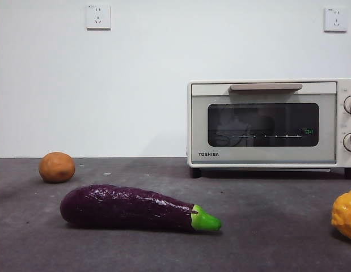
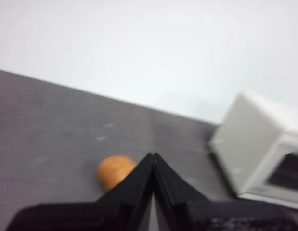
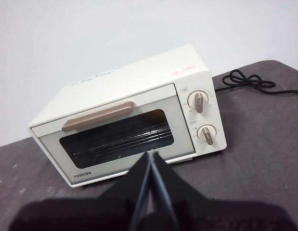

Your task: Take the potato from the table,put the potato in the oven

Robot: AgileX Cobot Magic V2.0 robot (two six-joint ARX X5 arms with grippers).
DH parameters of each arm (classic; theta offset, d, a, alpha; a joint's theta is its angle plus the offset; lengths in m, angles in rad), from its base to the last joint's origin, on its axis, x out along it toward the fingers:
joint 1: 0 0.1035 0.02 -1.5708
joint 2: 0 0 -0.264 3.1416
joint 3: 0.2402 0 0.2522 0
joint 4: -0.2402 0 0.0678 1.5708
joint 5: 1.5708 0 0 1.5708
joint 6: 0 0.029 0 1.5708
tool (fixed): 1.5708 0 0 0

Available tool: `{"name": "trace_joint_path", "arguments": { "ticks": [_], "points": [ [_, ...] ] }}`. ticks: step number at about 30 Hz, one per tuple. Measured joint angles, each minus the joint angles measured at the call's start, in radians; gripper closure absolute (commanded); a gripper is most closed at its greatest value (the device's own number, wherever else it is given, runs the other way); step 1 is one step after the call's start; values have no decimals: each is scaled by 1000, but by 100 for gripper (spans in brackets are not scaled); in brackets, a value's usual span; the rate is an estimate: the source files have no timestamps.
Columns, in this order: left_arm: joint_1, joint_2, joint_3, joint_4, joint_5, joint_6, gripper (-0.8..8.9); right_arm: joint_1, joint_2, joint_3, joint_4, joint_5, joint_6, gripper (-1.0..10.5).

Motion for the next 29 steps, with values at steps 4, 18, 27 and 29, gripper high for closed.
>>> {"name": "trace_joint_path", "arguments": {
  "ticks": [4, 18, 27, 29],
  "points": [
    [0, 112, 5, 148, 109, -120, 818, 0, 100, 112, -43, 0, 0, 949],
    [-80, 517, 77, 411, 264, -452, 818, 0, 398, 455, -275, 4, -2, 946],
    [-263, 792, 396, 317, 324, -368, 818, 0, 526, 564, -353, 4, -84, 947],
    [-302, 871, 508, 241, 354, -320, 818, 0, 530, 572, -360, 2, -103, 948]
  ]
}}
